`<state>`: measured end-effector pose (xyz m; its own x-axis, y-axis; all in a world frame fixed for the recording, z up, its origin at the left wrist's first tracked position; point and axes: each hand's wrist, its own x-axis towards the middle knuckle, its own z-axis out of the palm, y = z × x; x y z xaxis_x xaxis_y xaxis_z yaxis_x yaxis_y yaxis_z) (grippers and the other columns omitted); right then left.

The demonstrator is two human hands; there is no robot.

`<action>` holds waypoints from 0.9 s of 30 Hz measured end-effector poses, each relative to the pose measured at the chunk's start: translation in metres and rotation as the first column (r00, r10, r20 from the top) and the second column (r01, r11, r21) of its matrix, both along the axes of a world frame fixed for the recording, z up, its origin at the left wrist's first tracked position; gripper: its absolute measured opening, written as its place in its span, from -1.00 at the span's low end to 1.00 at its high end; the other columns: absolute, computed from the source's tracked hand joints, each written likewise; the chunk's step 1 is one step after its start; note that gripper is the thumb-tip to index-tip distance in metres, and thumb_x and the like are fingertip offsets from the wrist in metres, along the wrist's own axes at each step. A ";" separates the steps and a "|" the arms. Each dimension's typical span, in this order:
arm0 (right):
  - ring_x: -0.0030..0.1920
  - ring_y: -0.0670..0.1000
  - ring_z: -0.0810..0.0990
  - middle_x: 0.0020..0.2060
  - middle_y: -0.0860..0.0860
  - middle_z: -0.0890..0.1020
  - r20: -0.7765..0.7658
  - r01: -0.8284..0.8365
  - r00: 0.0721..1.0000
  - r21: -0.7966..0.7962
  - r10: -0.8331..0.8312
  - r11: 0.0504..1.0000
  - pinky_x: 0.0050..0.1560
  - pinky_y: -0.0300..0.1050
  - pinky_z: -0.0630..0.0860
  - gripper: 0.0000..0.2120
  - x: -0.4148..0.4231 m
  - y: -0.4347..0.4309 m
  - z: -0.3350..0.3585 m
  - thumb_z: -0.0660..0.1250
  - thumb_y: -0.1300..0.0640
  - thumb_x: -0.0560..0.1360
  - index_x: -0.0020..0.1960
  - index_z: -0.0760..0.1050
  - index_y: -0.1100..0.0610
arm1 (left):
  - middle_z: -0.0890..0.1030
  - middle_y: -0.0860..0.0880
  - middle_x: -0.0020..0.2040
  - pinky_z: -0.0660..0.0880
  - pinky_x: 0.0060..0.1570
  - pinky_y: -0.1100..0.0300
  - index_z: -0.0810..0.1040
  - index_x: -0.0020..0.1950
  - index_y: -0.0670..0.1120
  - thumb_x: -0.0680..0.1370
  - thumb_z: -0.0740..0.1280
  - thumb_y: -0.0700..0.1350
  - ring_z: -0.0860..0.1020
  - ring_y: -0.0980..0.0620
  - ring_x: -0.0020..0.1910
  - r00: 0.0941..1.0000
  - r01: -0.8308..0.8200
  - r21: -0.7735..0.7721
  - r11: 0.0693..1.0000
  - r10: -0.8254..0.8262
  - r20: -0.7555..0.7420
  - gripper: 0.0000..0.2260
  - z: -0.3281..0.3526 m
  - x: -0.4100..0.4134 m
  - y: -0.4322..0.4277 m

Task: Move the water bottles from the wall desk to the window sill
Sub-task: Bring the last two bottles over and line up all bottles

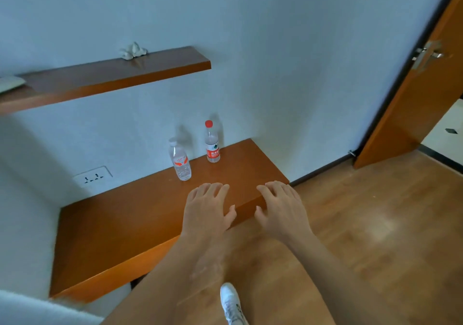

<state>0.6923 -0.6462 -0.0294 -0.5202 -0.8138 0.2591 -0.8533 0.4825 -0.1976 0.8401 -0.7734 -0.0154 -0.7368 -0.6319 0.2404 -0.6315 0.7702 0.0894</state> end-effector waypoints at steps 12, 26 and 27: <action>0.32 0.08 0.55 0.26 -0.01 0.61 -0.030 -0.126 0.991 0.053 0.128 0.991 0.34 0.08 0.46 -0.51 -0.102 -0.183 -0.025 0.43 -0.17 0.43 0.32 0.51 -0.05 | 0.48 0.09 0.40 0.31 0.41 -0.01 0.39 0.44 0.10 0.55 0.19 0.26 0.40 0.02 0.42 0.992 -0.114 0.064 0.991 0.117 -0.052 -0.50 -0.031 -0.086 -0.154; 0.33 0.06 0.54 0.30 -0.02 0.58 0.157 -0.273 0.954 0.115 0.254 0.955 0.33 0.02 0.47 -0.48 -0.165 -0.289 -0.086 0.40 -0.15 0.46 0.38 0.47 -0.03 | 0.60 0.11 0.27 0.46 0.26 0.03 0.52 0.31 0.12 0.44 0.39 0.25 0.55 0.05 0.27 0.911 -0.396 0.268 0.878 0.412 -0.005 -0.52 -0.102 -0.069 -0.200; 0.32 0.05 0.54 0.30 -0.02 0.58 0.192 -0.268 0.951 0.115 0.243 0.957 0.31 0.00 0.47 -0.48 -0.168 -0.294 -0.092 0.39 -0.15 0.47 0.38 0.46 -0.03 | 0.59 0.12 0.28 0.45 0.28 0.03 0.51 0.33 0.13 0.45 0.38 0.25 0.53 0.05 0.29 0.891 -0.435 0.305 0.847 0.454 0.010 -0.52 -0.107 -0.064 -0.201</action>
<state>0.5240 -0.9399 -0.1210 -0.3170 -0.9466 0.0594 -0.9098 0.2858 -0.3011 0.7758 -0.9746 -0.1224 -0.3503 -0.9362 0.0290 -0.8861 0.3413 0.3137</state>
